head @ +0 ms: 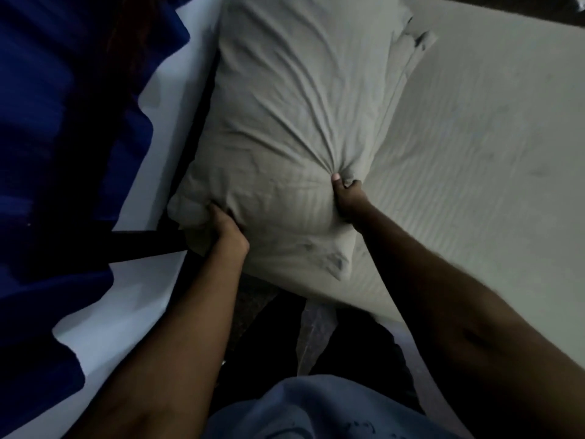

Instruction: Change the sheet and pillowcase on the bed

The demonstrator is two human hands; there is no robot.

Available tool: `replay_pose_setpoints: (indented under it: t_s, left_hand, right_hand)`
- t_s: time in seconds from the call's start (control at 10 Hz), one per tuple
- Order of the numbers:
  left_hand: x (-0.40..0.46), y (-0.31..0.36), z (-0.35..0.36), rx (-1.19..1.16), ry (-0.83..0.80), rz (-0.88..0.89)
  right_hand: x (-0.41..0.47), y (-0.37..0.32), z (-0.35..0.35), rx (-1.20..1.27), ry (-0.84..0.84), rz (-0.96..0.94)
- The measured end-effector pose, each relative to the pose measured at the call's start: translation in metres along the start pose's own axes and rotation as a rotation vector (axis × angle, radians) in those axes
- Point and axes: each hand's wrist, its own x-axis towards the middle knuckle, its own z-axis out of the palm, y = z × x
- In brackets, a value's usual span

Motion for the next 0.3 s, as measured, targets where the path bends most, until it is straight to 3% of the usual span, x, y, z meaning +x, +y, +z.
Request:
replay_pose_setpoints:
  t_s: [0.1,0.2,0.3]
  left_hand:
    - [0.011,-0.029,0.017,0.155,0.049,0.044]
    - [-0.080,-0.017,0.055,0.359,0.066,0.241]
    - [-0.146,-0.016,0.089,0.530,0.071,0.396]
  right_hand:
    - [-0.005,-0.001,-0.024,-0.118,0.026,-0.058]
    - [-0.027,-0.021,-0.049,-0.275,0.100,-0.256]
    - [-0.056,-0.049,-0.079,-0.365,0.065,-0.477]
